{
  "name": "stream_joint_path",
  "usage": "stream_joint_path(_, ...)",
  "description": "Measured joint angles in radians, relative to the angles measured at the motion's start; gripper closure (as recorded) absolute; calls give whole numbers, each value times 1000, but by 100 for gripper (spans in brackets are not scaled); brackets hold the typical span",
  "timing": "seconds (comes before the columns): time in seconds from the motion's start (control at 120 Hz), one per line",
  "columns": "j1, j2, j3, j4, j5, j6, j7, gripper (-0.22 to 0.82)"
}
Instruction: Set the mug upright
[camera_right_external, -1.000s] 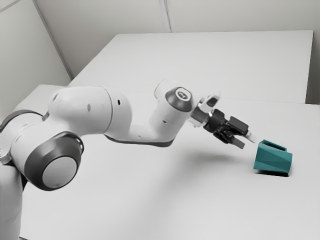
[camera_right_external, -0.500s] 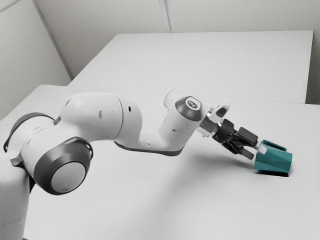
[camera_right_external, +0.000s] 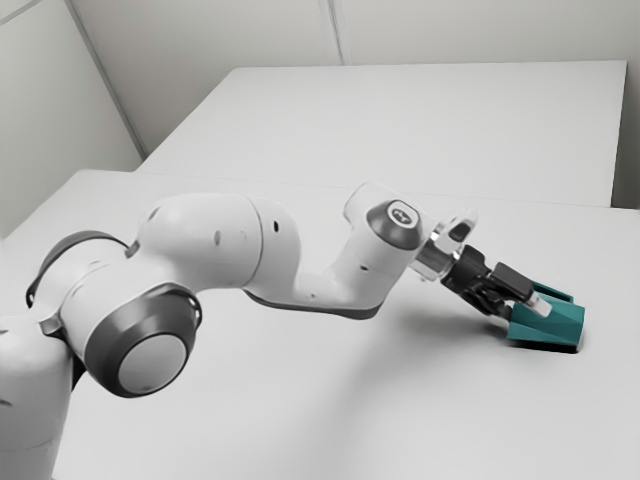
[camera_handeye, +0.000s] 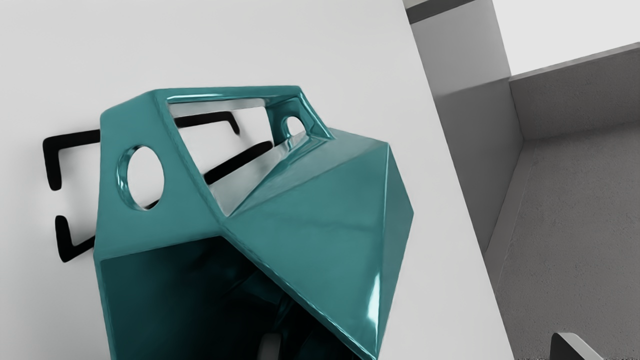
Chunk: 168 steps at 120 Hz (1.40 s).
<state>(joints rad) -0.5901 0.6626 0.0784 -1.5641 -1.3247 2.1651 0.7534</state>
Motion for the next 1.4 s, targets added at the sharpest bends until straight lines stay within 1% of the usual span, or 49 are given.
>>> stream_joint_path(0.1,-6,8,0,8,-3,1,1,4)
stream_joint_path(0.192,-9,11,0,10,-7,1,2,10)
stream_joint_path(0.467,-10,10,0,10,-11,2,3,40)
stream_joint_path(0.708,-10,8,0,11,-11,2,4,63)
stream_joint_path(0.8,-12,8,0,17,-11,2,4,69)
stream_joint_path(0.925,-15,8,1,23,-10,3,3,74)
stream_joint_path(1.1,-16,-3,1,23,-2,6,-1,77)
stream_joint_path(1.292,-4,-77,0,12,42,7,-6,78)
stream_joint_path(1.4,22,-129,0,10,143,-2,-26,79)
